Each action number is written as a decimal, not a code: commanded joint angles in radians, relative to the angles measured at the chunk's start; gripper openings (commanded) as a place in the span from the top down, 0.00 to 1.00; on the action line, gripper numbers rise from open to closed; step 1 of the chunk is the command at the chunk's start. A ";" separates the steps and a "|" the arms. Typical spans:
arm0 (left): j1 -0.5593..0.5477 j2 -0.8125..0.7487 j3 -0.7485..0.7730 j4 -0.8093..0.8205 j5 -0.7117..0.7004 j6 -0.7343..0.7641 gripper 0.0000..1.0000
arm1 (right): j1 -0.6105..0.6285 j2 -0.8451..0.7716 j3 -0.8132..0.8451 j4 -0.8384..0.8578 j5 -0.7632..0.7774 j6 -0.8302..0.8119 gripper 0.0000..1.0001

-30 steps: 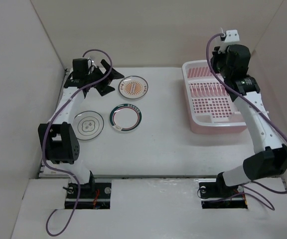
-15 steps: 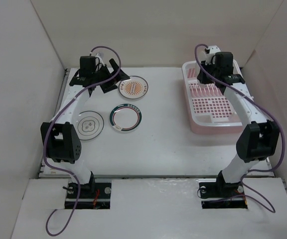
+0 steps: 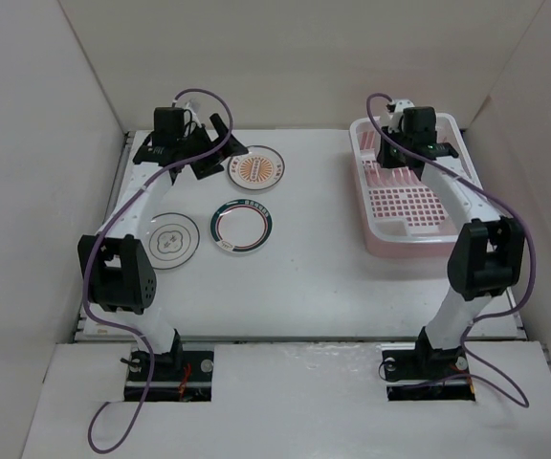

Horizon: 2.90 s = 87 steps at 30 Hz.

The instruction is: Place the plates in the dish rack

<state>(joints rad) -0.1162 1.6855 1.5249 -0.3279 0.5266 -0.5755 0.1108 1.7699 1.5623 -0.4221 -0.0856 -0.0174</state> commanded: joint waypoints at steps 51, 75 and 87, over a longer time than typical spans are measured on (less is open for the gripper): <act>0.001 -0.072 -0.012 -0.019 -0.036 0.031 0.00 | 0.049 0.100 0.064 -0.060 0.099 0.034 0.88; 0.001 -0.044 -0.003 -0.028 -0.036 0.040 0.00 | 0.058 0.077 0.091 -0.070 0.069 0.053 0.45; 0.001 -0.035 -0.012 -0.008 -0.065 0.040 0.00 | 0.058 -0.007 0.139 -0.112 0.078 0.073 0.38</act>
<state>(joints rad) -0.1162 1.6836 1.5150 -0.3634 0.4835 -0.5541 0.1589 1.8557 1.6260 -0.5320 -0.0082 0.0341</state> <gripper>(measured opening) 0.997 0.616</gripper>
